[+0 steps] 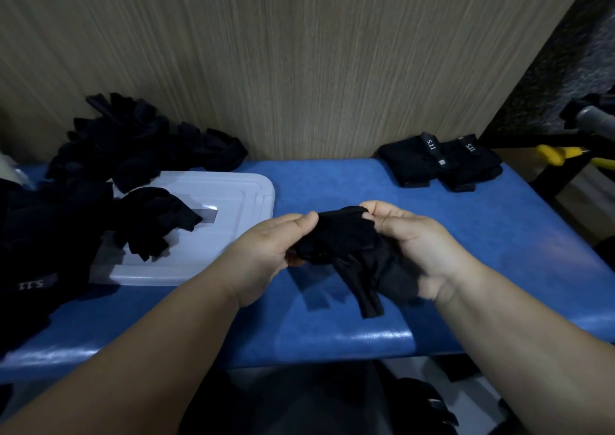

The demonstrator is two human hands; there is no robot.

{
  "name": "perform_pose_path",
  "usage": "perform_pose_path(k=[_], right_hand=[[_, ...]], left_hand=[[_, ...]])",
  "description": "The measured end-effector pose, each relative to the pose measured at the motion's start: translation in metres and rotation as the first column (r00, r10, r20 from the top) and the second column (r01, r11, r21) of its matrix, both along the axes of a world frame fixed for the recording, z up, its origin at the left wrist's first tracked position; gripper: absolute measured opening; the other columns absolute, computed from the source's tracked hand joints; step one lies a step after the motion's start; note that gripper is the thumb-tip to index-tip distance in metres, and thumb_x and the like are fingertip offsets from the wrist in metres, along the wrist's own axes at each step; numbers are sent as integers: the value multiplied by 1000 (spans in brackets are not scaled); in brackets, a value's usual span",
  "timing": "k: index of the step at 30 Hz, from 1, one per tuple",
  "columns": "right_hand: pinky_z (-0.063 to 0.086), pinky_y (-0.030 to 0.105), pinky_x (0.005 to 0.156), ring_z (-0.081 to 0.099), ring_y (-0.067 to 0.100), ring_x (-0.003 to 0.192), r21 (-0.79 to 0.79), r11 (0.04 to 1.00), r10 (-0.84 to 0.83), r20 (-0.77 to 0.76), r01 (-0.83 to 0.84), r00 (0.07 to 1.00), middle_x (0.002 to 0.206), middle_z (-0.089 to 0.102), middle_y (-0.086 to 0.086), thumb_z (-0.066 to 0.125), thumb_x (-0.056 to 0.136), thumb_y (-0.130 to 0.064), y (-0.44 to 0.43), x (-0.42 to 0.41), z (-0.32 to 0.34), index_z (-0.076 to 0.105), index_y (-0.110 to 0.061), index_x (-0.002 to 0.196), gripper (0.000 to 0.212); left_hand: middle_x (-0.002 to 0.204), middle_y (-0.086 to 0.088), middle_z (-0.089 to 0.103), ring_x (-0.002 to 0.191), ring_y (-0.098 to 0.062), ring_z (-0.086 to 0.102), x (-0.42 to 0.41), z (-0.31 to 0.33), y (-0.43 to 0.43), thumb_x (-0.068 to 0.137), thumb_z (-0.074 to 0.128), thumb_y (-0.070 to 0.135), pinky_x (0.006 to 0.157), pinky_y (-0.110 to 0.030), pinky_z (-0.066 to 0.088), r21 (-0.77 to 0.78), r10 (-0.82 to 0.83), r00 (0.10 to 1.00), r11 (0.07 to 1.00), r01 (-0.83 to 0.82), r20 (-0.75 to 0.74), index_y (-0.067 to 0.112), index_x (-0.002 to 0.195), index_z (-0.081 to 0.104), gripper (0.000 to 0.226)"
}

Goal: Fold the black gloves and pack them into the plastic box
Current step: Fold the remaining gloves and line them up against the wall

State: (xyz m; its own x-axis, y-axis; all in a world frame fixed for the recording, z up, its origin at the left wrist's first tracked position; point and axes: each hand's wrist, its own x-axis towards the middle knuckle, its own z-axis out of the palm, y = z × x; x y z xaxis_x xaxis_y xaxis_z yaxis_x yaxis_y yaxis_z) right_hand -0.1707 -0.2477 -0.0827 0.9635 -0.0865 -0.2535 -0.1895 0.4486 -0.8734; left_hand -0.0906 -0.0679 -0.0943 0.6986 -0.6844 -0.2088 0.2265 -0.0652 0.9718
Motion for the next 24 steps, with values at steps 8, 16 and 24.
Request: perform_pose_path(k=[8, 16, 24], right_hand=[[48, 25, 54, 56, 18, 62, -75, 991, 116, 68, -110, 991, 69, 58, 6, 60, 84, -22, 0, -7, 12, 61, -13, 73, 14], [43, 16, 47, 54, 7, 49, -307, 929, 242, 83, -206, 967, 57, 60, -1, 67, 73, -14, 3, -10, 15, 66, -19, 59, 14], [45, 25, 66, 53, 18, 65, -424, 893, -49, 242, 151, 969, 68, 58, 13, 80, 69, -18, 2, -2, 7, 68, -11, 66, 14]], left_hand=[[111, -35, 59, 103, -43, 57, -6, 10, 5, 86, 56, 36, 99, -54, 41, -117, 4, 999, 993, -10, -45, -17, 111, 49, 59], [75, -7, 51, 68, -17, 50, -12, 12, -1, 88, 52, 33, 63, -28, 43, -151, 37, 991, 987, -57, -129, 15, 82, 49, 20], [120, -10, 67, 113, -22, 63, -9, 10, 1, 86, 62, 42, 91, -33, 53, -91, -106, 974, 992, 89, -202, 6, 127, 55, 56]])
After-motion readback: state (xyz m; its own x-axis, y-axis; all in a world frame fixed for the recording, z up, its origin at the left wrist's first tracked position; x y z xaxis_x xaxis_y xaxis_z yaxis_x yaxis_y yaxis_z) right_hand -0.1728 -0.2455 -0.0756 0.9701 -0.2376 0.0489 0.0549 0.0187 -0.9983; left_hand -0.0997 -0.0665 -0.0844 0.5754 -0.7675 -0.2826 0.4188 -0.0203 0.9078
